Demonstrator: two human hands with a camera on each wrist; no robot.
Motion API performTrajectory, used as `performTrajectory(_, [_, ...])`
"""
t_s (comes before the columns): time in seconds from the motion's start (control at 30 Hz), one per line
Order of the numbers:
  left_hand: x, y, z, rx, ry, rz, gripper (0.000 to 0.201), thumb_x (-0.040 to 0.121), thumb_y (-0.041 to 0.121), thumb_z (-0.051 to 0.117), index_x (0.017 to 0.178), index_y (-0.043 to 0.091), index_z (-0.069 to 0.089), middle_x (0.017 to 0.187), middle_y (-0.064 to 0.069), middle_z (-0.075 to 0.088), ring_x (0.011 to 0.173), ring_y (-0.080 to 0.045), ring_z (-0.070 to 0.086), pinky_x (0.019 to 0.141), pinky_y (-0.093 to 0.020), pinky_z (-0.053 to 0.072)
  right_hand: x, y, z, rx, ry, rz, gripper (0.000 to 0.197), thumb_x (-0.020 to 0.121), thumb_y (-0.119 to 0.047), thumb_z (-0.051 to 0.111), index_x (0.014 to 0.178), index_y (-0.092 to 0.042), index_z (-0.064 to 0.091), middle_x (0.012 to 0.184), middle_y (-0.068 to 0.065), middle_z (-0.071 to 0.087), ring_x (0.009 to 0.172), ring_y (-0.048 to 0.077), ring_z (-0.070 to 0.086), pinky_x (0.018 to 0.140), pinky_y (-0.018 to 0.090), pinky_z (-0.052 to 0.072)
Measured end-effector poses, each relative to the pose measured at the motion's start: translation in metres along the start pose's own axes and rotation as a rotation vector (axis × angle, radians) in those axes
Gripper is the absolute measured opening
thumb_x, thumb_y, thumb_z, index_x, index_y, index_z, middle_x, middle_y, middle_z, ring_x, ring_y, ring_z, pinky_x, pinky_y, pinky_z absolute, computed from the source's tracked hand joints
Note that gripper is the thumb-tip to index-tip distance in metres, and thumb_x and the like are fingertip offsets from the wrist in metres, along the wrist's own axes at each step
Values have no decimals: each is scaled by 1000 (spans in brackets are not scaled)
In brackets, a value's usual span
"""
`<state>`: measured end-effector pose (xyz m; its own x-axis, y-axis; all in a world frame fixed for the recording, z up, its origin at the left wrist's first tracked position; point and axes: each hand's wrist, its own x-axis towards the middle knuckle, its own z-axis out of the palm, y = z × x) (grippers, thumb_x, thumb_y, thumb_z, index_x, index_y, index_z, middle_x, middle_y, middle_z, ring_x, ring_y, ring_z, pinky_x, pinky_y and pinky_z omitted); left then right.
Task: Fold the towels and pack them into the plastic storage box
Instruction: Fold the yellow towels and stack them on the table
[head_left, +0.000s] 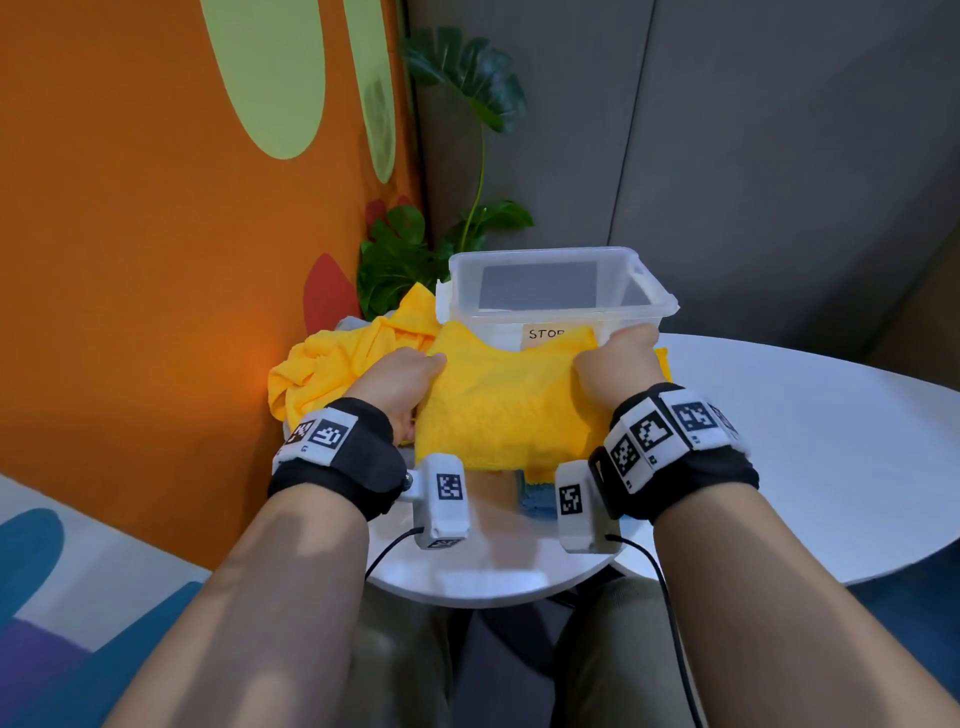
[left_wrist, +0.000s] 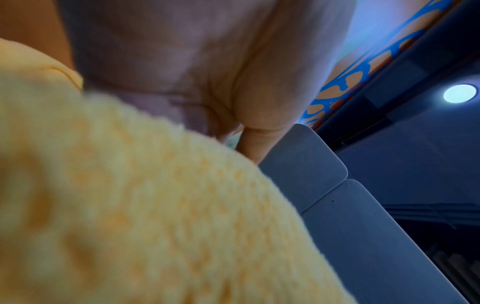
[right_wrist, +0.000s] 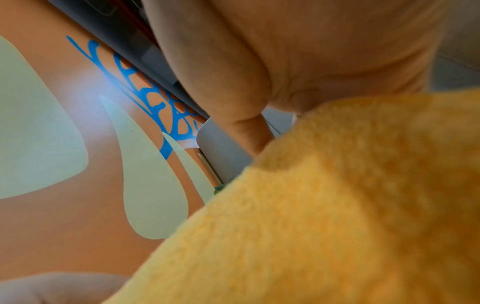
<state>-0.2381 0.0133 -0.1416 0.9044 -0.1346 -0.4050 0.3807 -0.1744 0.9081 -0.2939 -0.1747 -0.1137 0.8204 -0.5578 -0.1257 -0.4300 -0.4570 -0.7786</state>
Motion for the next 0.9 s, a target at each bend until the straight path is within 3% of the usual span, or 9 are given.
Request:
performTrajectory(0.1, [-2,-5,2,31,-71,0,13,100,17,48,92,12,58,97,-14,65,89,-30,65,82,-49,53,-1,7,2,-119,-37,-50,39,92,-9,47,130,-3,41,127,16,51,114,32,52,87,36,43])
performTrajectory(0.17, [-6,-7,5,78,-106,-9,10,96,12,55,105,15,57,104,-12,66,97,-31,65,86,-51,54,-2,11,0,-249,-115,-103,34,94,-9,44,128,-5,51,127,16,55,117,32,53,94,36,45])
performTrajectory(0.3, [-11,-5,12,107,-78,57,42,94,4,56,130,21,41,119,-12,61,105,-33,62,89,-55,52,-1,13,-8,-251,-158,-157,35,93,-7,44,123,-14,61,126,11,59,116,28,55,96,34,45])
performTrajectory(0.4, [-13,2,21,14,-68,191,45,96,5,53,136,18,37,124,-9,59,106,-28,61,89,-49,52,4,12,-18,-173,-79,-172,47,92,-1,38,131,-22,53,129,11,55,114,28,54,88,33,44])
performTrajectory(0.47, [-12,6,29,-63,-55,233,43,98,7,51,136,20,35,120,-6,59,105,-24,60,86,-45,53,7,13,-25,-90,29,-207,48,93,-6,40,136,-26,45,128,11,54,111,28,54,79,30,40])
performTrajectory(0.53, [-9,4,39,-92,-52,195,46,98,10,51,139,21,33,123,-6,57,109,-27,59,90,-50,52,9,17,-31,-43,60,-179,49,94,-15,47,141,-22,36,128,11,54,111,28,53,77,30,37])
performTrajectory(0.63, [-2,-11,51,43,-135,45,50,94,13,59,139,18,38,132,-11,55,114,-36,57,94,-58,48,8,29,-32,-64,-34,8,53,92,-20,55,138,-7,31,123,14,53,107,29,53,75,31,37])
performTrajectory(0.77, [2,-22,53,165,-154,-114,41,94,18,60,131,12,45,126,-16,56,108,-39,59,79,-52,55,10,47,-31,-261,-126,107,39,92,-30,55,117,0,50,79,5,50,73,20,48,65,28,40])
performTrajectory(0.9, [6,-22,50,227,-107,-98,27,95,19,56,119,6,53,115,-22,60,98,-38,62,72,-47,57,13,52,-35,-388,-229,97,36,94,-39,51,108,-6,55,92,8,53,82,23,49,74,31,40])
